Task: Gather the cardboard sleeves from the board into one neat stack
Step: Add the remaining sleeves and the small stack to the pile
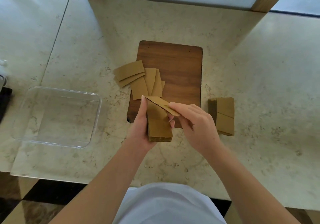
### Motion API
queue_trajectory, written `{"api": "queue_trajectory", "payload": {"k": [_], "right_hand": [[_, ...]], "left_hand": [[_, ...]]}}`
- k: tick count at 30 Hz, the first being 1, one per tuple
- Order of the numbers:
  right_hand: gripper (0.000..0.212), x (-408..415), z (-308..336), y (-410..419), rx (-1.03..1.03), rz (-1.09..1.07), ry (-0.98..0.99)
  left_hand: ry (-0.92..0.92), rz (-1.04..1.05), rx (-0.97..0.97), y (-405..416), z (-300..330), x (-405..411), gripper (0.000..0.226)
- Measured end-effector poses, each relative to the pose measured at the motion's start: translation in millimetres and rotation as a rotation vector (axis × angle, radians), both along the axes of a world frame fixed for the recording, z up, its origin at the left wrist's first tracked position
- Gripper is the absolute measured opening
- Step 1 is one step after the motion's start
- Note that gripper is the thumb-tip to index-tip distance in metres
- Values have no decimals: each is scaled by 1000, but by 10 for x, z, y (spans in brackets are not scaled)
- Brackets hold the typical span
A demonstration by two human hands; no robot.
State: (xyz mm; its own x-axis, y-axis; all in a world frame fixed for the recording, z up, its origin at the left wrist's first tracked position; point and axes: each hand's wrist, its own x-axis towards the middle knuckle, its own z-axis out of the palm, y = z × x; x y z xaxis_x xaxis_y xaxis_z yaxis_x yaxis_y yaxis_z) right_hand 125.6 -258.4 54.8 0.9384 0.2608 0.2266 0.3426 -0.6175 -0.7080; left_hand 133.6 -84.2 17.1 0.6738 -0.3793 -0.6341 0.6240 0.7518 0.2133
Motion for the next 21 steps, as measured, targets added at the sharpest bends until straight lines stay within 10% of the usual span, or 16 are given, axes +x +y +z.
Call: {"api": "queue_trajectory", "payload": {"k": [7,14,21], "right_hand": [[31,-246,-19,107,-270,-11,-108],[20,122,7,300,124,-157,350],[30,1225,-326,990,-118,-180,406]], "left_hand": [[-69,-20,89,-62,59,-38,60],[20,43,112,76,83,-1,42],[45,170,5,461,42,86,34]]}}
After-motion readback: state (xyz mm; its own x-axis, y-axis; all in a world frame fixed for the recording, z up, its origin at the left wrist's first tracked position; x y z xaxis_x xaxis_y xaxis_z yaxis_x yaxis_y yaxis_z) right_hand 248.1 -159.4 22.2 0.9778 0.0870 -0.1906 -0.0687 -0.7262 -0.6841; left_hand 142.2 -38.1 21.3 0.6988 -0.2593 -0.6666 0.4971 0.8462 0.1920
